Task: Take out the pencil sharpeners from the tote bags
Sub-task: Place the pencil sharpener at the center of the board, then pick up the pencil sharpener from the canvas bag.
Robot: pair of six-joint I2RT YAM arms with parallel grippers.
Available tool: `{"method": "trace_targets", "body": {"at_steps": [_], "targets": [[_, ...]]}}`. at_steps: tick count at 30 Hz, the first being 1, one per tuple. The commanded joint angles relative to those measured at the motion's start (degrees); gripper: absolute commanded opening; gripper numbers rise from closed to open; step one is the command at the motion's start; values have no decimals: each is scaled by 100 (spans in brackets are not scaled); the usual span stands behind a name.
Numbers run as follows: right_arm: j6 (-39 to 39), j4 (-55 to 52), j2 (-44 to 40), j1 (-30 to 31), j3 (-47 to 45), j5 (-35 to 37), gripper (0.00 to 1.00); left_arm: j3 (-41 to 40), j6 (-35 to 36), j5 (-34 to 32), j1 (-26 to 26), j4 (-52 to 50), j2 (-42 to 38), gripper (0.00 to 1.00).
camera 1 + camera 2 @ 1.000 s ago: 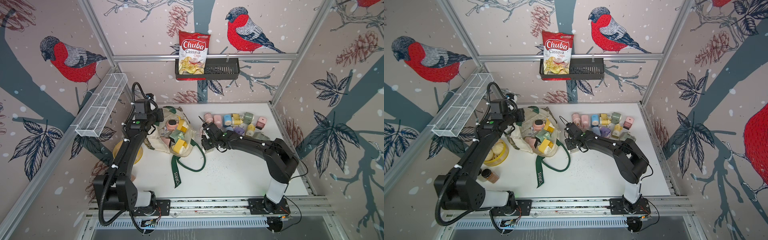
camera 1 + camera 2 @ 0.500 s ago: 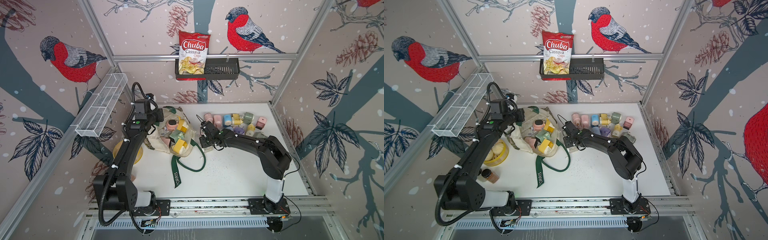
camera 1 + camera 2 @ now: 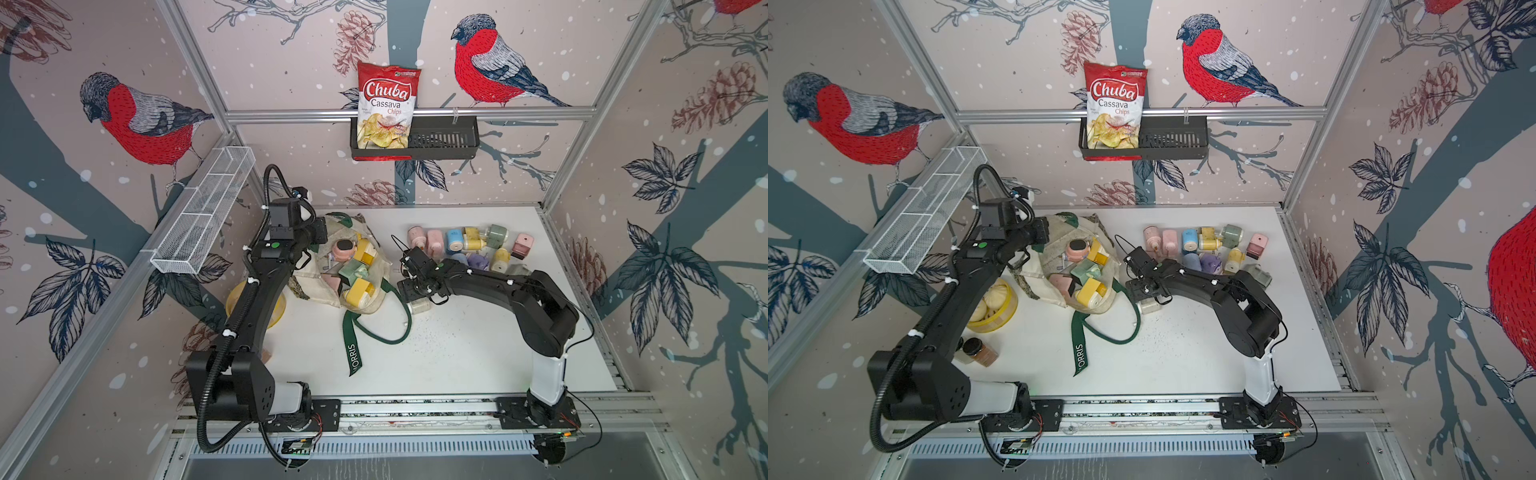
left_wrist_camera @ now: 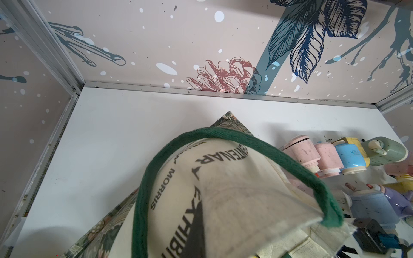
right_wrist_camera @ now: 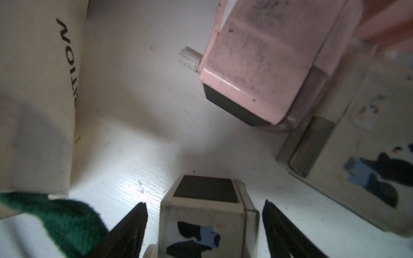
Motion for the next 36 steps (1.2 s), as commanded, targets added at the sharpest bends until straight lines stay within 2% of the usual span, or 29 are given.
{"method": "trace_targets", "body": {"at_steps": [1, 11, 17, 25, 29, 32, 36], "targets": [[54, 26, -254, 31, -39, 199, 87, 46, -11, 29, 9, 410, -57, 0], [-304, 691, -1475, 196, -498, -9, 87, 36, -12, 94, 8, 441, -65, 0], [-808, 971, -1603, 871, -381, -262, 85, 24, -20, 182, 9, 463, -65, 0], [-571, 792, -609, 1154, 461, -693, 85, 10, -20, 197, 3, 480, -72, 0], [-761, 865, -79, 1227, 836, -734, 88, 15, -31, 206, 6, 483, -82, 0], [-955, 224, 596, 1219, 1699, -636, 90, 22, -38, 206, 9, 480, -65, 0], [-1111, -55, 1209, 1161, 2316, -488, 92, 13, -29, 197, 9, 480, -82, 0]]}}
